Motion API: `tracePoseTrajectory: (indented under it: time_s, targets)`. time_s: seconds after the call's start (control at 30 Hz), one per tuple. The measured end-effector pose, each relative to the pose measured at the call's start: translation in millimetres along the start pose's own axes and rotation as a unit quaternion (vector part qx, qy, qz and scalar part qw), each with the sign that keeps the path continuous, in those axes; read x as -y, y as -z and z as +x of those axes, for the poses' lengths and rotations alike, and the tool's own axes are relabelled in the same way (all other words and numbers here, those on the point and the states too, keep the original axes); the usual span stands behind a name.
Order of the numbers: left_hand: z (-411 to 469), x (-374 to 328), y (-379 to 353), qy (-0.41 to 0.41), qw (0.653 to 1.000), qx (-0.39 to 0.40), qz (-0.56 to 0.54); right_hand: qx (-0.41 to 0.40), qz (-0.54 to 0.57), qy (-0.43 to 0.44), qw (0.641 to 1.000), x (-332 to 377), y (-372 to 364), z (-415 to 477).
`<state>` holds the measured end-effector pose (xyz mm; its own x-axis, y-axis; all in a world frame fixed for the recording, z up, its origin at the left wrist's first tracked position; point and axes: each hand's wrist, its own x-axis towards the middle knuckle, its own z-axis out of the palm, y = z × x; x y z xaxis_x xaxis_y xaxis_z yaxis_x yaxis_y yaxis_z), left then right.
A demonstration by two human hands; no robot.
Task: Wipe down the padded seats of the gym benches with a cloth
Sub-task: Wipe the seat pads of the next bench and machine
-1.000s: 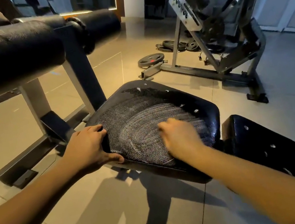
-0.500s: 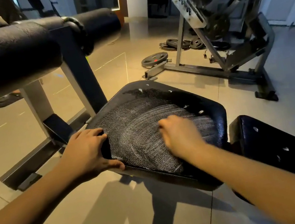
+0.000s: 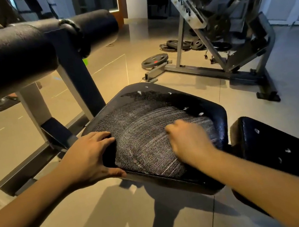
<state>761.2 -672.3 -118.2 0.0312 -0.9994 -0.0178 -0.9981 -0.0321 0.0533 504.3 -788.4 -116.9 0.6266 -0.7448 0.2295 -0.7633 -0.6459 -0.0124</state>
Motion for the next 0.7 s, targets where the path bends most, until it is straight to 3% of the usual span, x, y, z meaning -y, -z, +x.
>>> tracePoseTrajectory:
  time_s: [0.07, 0.13, 0.17, 0.3, 0.37, 0.47, 0.6, 0.63, 0.7]
  targets:
    - [-0.2, 0.2, 0.0, -0.001, 1.000, 0.004, 0.000, 0.005, 0.020, 0.121, 0.992, 44.2, 1.2, -17.2]
    - [-0.1, 1.0, -0.4, 0.000, 1.000, 0.009, -0.006, -0.004, 0.037, 0.170, 0.985, 45.2, -4.2, -18.7]
    - [-0.1, 1.4, -0.7, 0.000, 1.000, 0.009, -0.010, -0.005, 0.035, 0.141, 0.989, 31.8, -4.5, -13.3]
    - [-0.9, 2.5, -3.1, 0.003, 1.000, 0.009, -0.006, -0.002, -0.037, -0.114, 0.993, -67.3, 4.3, 8.7]
    - [0.1, 1.3, -3.5, 0.007, 1.000, 0.010, -0.001, -0.020, -0.079, -0.146, 0.986, -90.3, 5.2, 5.4]
    - [-0.4, -0.1, -5.1, 0.006, 1.000, -0.007, 0.011, -0.005, -0.053, -0.078, 0.996, -40.6, 4.1, -7.3]
    - [0.6, -0.5, -6.9, 0.012, 1.000, -0.004, 0.005, 0.019, 0.052, 0.128, 0.990, 41.3, 7.8, -36.3]
    - [1.0, -0.1, -6.6, 0.016, 1.000, 0.001, 0.005, 0.020, 0.066, 0.152, 0.986, 40.7, 5.0, -36.9]
    - [1.4, 1.0, -7.5, 0.015, 1.000, 0.001, 0.004, 0.011, 0.055, 0.099, 0.994, 14.0, 1.3, -28.4]
